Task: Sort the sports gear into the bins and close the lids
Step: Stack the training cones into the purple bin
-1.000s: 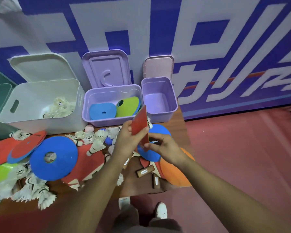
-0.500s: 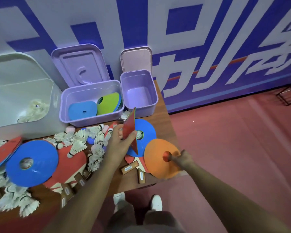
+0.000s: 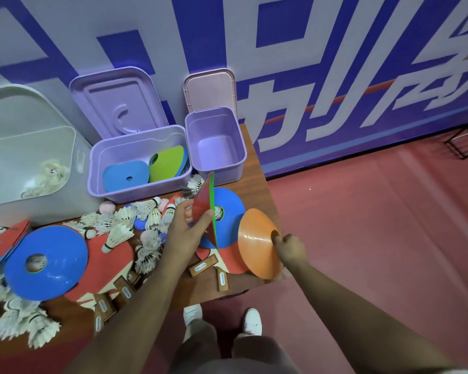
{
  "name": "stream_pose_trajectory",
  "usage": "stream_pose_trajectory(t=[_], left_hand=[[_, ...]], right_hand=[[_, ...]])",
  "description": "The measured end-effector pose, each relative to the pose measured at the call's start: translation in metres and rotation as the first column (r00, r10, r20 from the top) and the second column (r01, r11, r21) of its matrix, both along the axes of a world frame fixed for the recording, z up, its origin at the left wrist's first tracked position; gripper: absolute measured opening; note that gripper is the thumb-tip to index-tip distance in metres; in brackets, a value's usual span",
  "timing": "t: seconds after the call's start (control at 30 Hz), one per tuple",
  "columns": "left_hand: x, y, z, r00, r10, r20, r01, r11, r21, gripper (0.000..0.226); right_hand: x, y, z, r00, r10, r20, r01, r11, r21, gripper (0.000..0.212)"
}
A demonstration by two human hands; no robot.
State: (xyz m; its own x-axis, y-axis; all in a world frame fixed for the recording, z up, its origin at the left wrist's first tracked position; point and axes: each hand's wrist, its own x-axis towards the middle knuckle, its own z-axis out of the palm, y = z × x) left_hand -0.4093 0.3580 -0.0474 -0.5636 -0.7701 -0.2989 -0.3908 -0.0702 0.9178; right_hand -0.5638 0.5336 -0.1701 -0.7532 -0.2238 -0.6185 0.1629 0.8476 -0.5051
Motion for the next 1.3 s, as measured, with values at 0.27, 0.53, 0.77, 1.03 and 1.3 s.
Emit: stream_pose_trajectory(t=[0.27, 0.53, 0.77, 1.03, 1.3], left_hand=[[0.004, -0.003, 0.022, 0.998, -0.052, -0.026, 0.05, 0.998, -0.048, 0.062], [0.015, -0.007, 0.03, 0.999, -0.02, 0.027, 0.023, 0.989, -0.146, 0.049], [0.035, -0.024, 0.026, 0.997, 0.073, 0.005, -0.072, 0.984, -0.163, 0.037], [0.055, -0.05, 0.02, 0.983, 0.182, 0.025, -0.177, 0.975, -0.131, 0.033], [0.071, -0.084, 0.02, 0.954, 0.297, -0.025, -0.298, 0.952, -0.069, 0.026]], right_hand=[[-0.001, -0.033, 0.061, 0.951, -0.013, -0.308, -0.078, 0.956, -0.281, 0.036], [0.013, -0.088, 0.1, 0.961, 0.019, -0.275, -0.154, 0.864, -0.479, 0.024], [0.039, -0.11, 0.114, 0.982, 0.047, 0.181, 0.101, 0.681, -0.725, 0.019], [0.053, -0.141, 0.126, 0.862, 0.237, 0.449, 0.254, 0.565, -0.785, 0.048], [0.059, -0.179, 0.142, 0.745, 0.41, 0.527, 0.327, 0.464, -0.823, 0.056]])
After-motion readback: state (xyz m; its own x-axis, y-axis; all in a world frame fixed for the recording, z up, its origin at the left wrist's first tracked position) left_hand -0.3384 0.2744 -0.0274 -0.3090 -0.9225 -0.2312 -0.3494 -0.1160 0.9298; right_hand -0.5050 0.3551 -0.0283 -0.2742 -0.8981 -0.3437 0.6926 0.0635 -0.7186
